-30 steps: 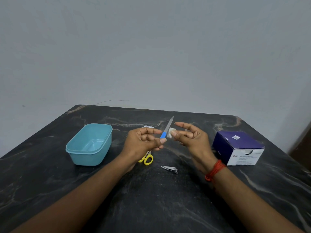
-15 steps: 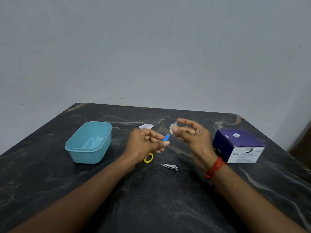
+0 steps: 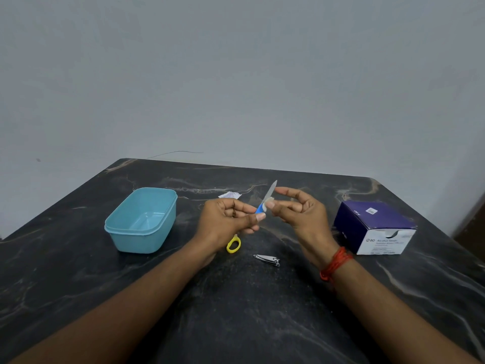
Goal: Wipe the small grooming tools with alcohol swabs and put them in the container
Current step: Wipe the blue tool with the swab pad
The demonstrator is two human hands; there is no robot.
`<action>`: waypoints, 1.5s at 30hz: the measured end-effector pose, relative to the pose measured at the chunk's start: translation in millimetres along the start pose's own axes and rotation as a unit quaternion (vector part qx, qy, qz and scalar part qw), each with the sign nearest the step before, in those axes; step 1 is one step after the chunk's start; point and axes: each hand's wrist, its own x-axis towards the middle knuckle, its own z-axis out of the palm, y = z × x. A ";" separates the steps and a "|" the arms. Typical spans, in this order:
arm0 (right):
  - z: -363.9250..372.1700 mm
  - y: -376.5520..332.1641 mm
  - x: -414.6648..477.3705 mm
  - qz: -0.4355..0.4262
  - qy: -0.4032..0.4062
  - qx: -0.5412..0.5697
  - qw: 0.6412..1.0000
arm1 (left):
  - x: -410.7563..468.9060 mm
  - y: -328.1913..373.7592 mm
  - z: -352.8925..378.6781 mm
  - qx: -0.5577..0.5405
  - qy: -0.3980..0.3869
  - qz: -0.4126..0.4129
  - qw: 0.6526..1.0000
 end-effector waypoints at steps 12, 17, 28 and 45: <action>-14.2 -10.2 7.9 -0.022 0.047 0.012 0.999 | 1.9 -4.3 -0.3 0.043 -0.027 0.005 0.999; -16.0 -12.2 8.0 -0.028 0.038 0.008 0.999 | 1.7 -3.8 -1.0 0.053 -0.034 0.011 0.998; -15.6 -11.2 8.3 -0.035 0.038 0.005 0.999 | 2.3 -3.9 -0.6 0.061 -0.037 0.017 0.997; -7.8 2.1 6.6 -0.021 0.007 -0.006 1.000 | 0.6 -0.8 -0.9 0.018 -0.009 0.006 1.000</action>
